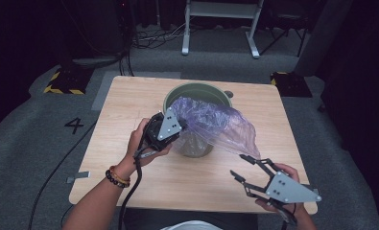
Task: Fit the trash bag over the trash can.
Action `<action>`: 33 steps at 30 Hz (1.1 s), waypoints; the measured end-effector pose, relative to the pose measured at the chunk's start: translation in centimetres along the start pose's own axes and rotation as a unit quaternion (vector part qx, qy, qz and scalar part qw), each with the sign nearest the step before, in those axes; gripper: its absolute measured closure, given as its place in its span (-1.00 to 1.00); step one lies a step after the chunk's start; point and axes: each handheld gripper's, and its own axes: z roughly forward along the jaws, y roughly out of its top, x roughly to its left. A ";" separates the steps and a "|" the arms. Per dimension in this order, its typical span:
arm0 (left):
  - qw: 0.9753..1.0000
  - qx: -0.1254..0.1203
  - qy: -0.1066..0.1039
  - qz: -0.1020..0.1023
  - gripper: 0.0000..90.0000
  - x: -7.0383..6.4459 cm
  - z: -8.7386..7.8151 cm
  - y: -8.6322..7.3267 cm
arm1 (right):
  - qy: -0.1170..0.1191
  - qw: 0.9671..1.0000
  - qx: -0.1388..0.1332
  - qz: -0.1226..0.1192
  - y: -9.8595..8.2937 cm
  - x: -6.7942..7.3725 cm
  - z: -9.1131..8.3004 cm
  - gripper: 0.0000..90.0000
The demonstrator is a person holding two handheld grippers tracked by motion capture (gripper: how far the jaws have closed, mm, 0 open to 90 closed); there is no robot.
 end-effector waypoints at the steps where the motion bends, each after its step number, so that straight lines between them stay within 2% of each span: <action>1: 1.000 -0.001 0.000 0.002 1.00 0.0 0.0 0.1 | 0.005 1.000 0.002 -0.003 0.1 0.5 0.5 0.05; 3: 1.000 -0.002 -0.003 0.000 1.00 -0.1 0.1 0.3 | 0.014 1.000 0.012 0.001 0.1 1.4 1.8 0.03; 5: 1.000 -0.004 -0.004 0.002 1.00 -0.3 0.2 0.4 | 0.016 0.999 0.030 -0.008 0.1 2.1 3.6 0.00; 8: 1.000 -0.007 -0.006 0.002 1.00 -0.3 0.4 0.4 | 0.015 0.999 0.037 0.024 -0.3 1.9 5.8 -0.04; 9: 1.000 -0.009 -0.007 0.002 1.00 -0.3 0.3 0.4 | 0.002 0.998 0.044 0.040 -0.5 1.6 6.9 -0.12; 11: 1.000 -0.013 -0.010 0.000 1.00 -0.4 0.3 0.4 | -0.004 0.997 0.050 0.064 -0.9 1.1 7.8 -0.15; 14: 1.000 -0.018 -0.014 0.005 1.00 -0.4 0.3 0.3 | -0.018 0.995 0.056 0.085 -1.4 0.6 8.7 -0.23; 16: 1.000 -0.020 -0.015 0.005 1.00 -0.6 0.3 0.3 | -0.015 0.993 0.057 0.107 -1.7 0.1 9.2 -0.29; 18: 1.000 -0.021 -0.019 0.004 1.00 -0.7 0.4 0.2 | -0.023 0.990 0.064 0.126 -2.0 -0.2 9.6 -0.35; 20: 0.999 -0.022 -0.022 0.005 1.00 -0.9 0.4 0.2 | -0.018 0.987 0.064 0.144 -2.2 -0.6 10.0 -0.36; 22: 0.999 -0.022 -0.023 0.010 1.00 -1.1 0.5 0.2 | -0.015 0.986 0.061 0.156 -2.3 -0.7 10.1 -0.23; 25: 0.999 -0.022 -0.025 0.013 1.00 -1.3 0.6 0.3 | -0.007 0.984 0.050 0.168 -2.3 -1.0 10.2 0.13; 26: 0.999 -0.022 -0.025 0.015 1.00 -1.3 0.6 0.4 | -0.001 0.984 0.045 0.174 -2.3 -1.2 10.3 0.29; 27: 0.999 -0.020 -0.022 0.016 1.00 -1.4 0.7 0.4 | 0.003 0.983 0.038 0.179 -2.3 -1.5 10.3 0.57; 30: 0.999 -0.025 -0.015 0.014 1.00 -1.0 0.5 0.4 | 0.010 0.984 0.026 0.178 -2.3 -1.9 10.0 1.00; 33: 1.000 -0.026 -0.001 0.006 0.88 0.0 0.2 0.4 | 0.014 0.984 0.028 0.178 -2.5 -2.4 9.6 1.00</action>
